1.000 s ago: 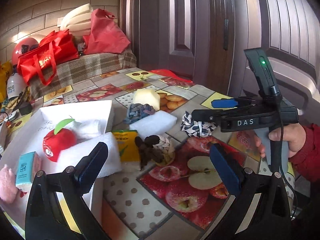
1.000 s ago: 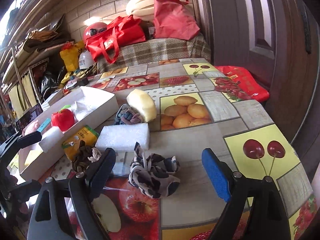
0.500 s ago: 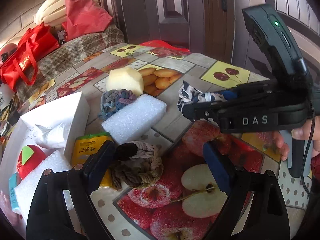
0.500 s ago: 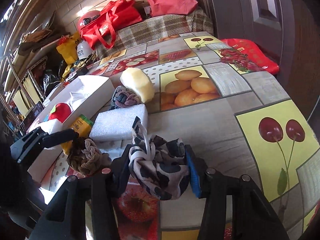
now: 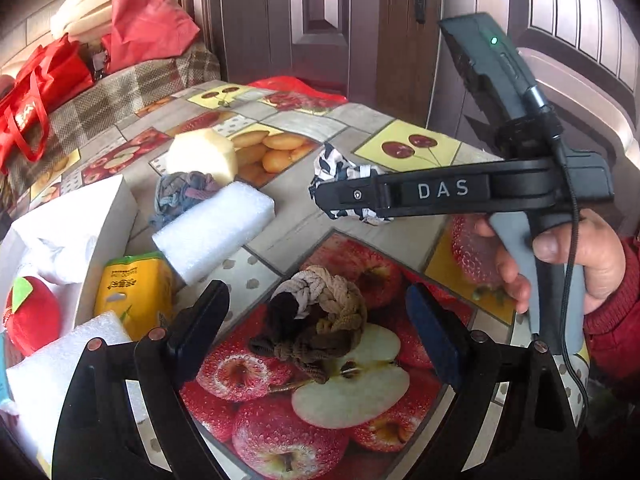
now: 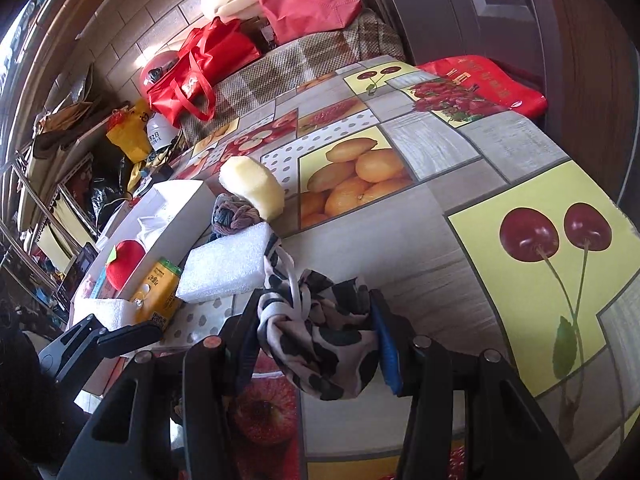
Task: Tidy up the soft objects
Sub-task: 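Grasp the braided rope toy with left gripper while right grasps the patterned scrunchie, then carry the rope toy and scrunchie over the white tray with both grippers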
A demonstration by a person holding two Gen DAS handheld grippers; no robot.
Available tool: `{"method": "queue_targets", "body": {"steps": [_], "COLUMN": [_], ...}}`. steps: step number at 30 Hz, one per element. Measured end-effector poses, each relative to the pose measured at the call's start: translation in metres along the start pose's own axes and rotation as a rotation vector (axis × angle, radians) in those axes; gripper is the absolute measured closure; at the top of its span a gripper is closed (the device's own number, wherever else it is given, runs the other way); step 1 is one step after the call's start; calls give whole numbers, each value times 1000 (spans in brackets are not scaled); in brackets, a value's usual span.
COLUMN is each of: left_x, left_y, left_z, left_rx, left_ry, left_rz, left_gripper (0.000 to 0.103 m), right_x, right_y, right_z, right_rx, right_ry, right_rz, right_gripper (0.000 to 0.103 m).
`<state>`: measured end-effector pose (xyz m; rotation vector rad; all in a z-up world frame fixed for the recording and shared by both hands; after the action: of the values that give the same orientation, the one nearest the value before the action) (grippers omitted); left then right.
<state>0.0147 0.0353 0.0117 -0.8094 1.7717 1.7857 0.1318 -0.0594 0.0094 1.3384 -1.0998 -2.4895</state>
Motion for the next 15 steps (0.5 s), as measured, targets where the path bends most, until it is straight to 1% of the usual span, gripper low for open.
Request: {"method": "queue_targets", "body": {"steps": [1,3,5,6,7,8,9,11,15], "left_x": [-1,2,3,4,5,5,6,7,15], "left_y": [-7,-18,-15,-14,-13,-10,-7,6,45], "left_z": [-2,-4,-3,-2,-1,0,-1,-4,-10], "left_rx": [-1,2,11,20,22,22,17,-12,-46], "left_ry": [-8,-22,-8,0,6,10,8,-8,-40], "left_rz": [37,97,78,74,68,57,40,-25,-232], "left_gripper": [12,29,53,55,63,67,68,68,68], "right_x": [0,0,0,0,-1,-1,-1,-1,1], "right_y": [0,0,0,0,0,0,0,3,18], "right_z": [0,0,0,0,0,0,0,1,4], "right_rx": [0,-1,-1,0,-1,-2,-3,-1,39], "right_ry": [0,0,-2,-2,-2,-1,0,4,18], "right_rz": [1,1,1,0,-1,-2,-4,-22,-98], "right_gripper": [53,53,53,53,53,53,53,53,53]}}
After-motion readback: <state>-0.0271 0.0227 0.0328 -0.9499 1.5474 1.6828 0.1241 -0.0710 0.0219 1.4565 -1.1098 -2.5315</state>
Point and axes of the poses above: each gripper's, at about its wrist camera, not at the fingertips, and y roughly against the way its jaws point, z to its left, x to its underside, the point moved 1 cm from there along -y, roughly the way its jaws point, and after that the axes turned 3 degrees about y, right-handed, at the moved point
